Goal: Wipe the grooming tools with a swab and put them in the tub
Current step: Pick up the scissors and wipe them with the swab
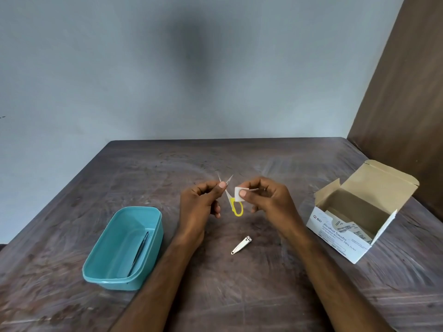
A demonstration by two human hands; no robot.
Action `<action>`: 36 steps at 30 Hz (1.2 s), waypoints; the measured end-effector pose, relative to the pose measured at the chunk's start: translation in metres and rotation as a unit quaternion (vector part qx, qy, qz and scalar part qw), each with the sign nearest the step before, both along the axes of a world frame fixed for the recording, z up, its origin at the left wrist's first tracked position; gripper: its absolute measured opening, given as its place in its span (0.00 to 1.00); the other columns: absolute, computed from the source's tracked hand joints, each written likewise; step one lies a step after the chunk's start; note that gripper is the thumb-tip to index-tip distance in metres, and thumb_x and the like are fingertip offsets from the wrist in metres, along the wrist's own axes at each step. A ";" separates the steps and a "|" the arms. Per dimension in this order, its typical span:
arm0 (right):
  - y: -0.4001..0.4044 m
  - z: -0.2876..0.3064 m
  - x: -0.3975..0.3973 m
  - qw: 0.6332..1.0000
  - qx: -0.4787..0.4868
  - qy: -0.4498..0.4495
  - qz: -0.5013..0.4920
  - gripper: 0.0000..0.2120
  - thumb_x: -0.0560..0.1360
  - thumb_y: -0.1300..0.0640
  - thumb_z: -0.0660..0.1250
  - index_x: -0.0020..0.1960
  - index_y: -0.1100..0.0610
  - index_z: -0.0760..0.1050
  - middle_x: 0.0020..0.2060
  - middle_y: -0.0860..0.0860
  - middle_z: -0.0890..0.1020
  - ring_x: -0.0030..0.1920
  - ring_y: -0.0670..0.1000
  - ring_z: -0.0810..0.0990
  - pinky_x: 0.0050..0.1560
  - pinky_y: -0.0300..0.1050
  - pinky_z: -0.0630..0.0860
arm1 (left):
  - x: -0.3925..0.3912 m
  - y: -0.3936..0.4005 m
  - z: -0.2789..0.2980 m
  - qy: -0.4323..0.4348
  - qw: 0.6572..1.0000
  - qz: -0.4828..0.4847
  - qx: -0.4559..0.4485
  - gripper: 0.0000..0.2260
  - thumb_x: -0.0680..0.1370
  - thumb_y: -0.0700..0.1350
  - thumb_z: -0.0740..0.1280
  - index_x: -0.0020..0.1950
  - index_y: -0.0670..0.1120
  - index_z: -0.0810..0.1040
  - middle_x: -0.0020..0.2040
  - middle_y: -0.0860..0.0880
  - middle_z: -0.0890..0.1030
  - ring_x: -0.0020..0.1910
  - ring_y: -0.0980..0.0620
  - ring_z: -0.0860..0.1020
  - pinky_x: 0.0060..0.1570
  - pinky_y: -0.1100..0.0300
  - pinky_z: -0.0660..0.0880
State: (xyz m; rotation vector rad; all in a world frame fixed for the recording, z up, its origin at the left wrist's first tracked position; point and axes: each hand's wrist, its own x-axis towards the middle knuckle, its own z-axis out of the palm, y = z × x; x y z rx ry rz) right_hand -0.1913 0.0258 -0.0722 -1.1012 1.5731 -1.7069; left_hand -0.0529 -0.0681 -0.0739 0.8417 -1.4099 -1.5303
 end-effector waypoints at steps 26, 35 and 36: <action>-0.001 0.000 0.008 0.998 0.006 -0.015 -0.062 0.04 0.75 0.61 0.73 0.49 0.58 0.82 0.36 0.53 0.87 0.32 0.50 0.83 0.32 0.44 0.79 | -0.005 0.016 -0.003 -0.011 0.996 -0.007 -0.085 0.02 0.74 0.36 0.73 0.45 0.42 0.84 0.27 0.44 0.79 0.21 0.50 0.73 0.25 0.61 0.73; 0.003 0.006 0.011 0.998 0.021 -0.027 -0.050 0.08 0.73 0.60 0.75 0.52 0.58 0.80 0.38 0.53 0.87 0.34 0.49 0.85 0.29 0.41 0.78 | -0.003 0.017 -0.002 -0.009 0.996 -0.016 -0.091 0.03 0.74 0.36 0.72 0.44 0.44 0.84 0.29 0.40 0.79 0.23 0.49 0.74 0.25 0.59 0.75; 0.004 0.006 0.011 0.998 0.018 -0.030 -0.054 0.07 0.74 0.60 0.74 0.51 0.58 0.80 0.38 0.53 0.87 0.34 0.49 0.85 0.29 0.42 0.78 | -0.003 0.017 -0.001 -0.008 0.996 -0.015 -0.089 0.03 0.74 0.36 0.72 0.44 0.43 0.83 0.30 0.37 0.79 0.22 0.49 0.74 0.25 0.58 0.75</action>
